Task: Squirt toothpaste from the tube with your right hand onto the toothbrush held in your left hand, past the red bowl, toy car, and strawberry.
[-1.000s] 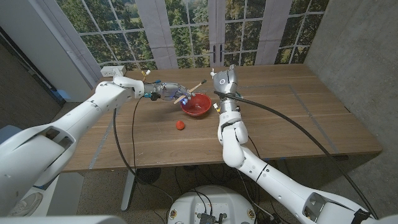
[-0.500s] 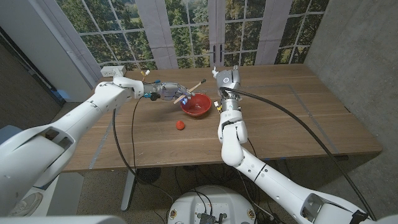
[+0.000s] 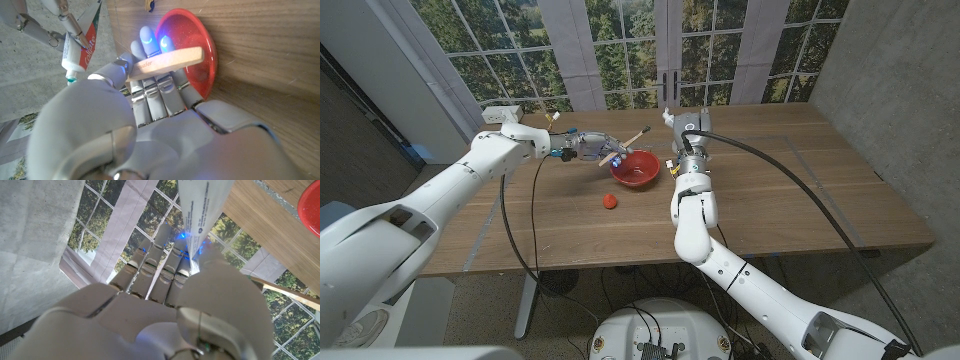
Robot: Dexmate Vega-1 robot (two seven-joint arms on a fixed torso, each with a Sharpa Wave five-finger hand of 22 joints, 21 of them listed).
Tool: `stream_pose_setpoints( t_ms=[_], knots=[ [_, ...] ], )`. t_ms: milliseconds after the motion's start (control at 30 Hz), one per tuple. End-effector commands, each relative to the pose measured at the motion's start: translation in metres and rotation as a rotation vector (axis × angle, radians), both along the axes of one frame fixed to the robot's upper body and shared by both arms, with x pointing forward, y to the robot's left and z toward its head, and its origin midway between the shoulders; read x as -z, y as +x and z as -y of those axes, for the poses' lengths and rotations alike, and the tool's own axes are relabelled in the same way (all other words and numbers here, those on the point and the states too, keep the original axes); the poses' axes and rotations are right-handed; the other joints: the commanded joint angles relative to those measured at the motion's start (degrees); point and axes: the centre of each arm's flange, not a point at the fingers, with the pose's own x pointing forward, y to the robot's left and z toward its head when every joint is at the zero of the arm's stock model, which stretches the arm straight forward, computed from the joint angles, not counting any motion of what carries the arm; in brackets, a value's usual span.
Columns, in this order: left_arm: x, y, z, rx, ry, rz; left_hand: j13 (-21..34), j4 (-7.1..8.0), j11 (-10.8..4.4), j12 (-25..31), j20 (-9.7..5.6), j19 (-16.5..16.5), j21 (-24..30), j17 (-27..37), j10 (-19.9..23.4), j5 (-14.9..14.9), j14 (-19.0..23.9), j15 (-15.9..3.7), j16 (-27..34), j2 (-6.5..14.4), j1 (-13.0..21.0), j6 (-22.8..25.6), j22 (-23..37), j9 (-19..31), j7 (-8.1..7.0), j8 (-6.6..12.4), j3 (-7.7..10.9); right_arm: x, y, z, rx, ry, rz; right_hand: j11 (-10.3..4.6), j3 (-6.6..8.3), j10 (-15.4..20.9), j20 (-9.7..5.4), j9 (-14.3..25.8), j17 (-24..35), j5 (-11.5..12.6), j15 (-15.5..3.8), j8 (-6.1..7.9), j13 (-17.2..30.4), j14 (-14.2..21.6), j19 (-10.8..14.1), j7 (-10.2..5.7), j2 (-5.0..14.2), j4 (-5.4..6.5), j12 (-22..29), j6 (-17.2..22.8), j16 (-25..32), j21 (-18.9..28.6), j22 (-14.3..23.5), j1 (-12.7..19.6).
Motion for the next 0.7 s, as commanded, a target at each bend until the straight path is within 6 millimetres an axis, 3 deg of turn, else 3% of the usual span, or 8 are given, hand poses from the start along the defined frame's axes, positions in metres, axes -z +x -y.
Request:
stream_pose_setpoints(
  t_ms=[33,267,433,700],
  knots=[
    [-0.001,-0.001,-0.001,-0.004,0.001,0.001,0.16,0.37,-6.68,0.41,-5.11,0.11,0.31,0.08,7.12,0.46,4.57,-6.40,-0.19,2.77,2.49,0.63,-0.03,0.21,0.67,0.41,0.96,-0.001,-0.001,0.003,-0.014,0.034,-0.020,0.41,0.31,-2.31,0.21,-0.01,-1.17,-0.41,-6.27,-0.60,-1.22,-0.50,-0.07,-0.05,-1.04,-0.05,-2.36,-1.08,-1.61,0.37,0.04,-0.69],
    [-0.001,-0.004,-0.003,-0.023,0.001,0.003,0.17,0.37,-6.70,0.39,-5.13,0.18,0.33,0.10,7.09,0.46,4.59,-6.40,-0.18,2.76,2.50,0.56,-0.03,0.18,0.64,0.37,0.96,-0.002,-0.001,0.005,-0.009,0.040,-0.027,0.81,0.10,-3.26,0.34,-0.18,-2.92,-0.69,-6.12,-1.09,-2.51,-1.63,-0.07,-0.14,-1.63,0.08,-4.22,-1.95,-3.72,0.50,0.02,-1.83],
    [-0.002,-0.007,-0.006,-0.060,0.015,0.015,0.14,0.37,-6.57,0.35,-5.14,0.17,0.32,0.15,7.08,0.46,4.67,-6.40,-0.12,2.77,2.49,0.62,-0.04,0.15,0.75,0.38,0.97,-0.003,0.000,0.007,-0.001,0.049,-0.043,0.24,0.46,-0.52,0.28,-0.27,-3.89,-0.80,-6.08,-0.39,-3.06,-0.81,0.01,-0.11,-1.13,0.02,-4.04,0.02,-4.36,0.63,0.01,-2.05],
    [-0.005,-0.015,-0.012,-0.164,0.051,0.058,0.10,0.38,-6.57,0.31,-5.16,0.19,0.30,0.00,7.09,0.47,4.57,-6.40,-0.26,2.79,2.47,0.63,-0.04,0.15,0.80,0.39,0.97,-0.001,0.002,0.011,0.026,0.057,-0.071,0.90,0.33,-1.29,0.45,-0.31,-4.51,-0.94,-6.03,-0.79,-2.78,-0.92,0.03,0.32,-1.73,-0.21,-4.57,-0.83,-5.02,0.70,-0.01,-2.31]
  ],
)
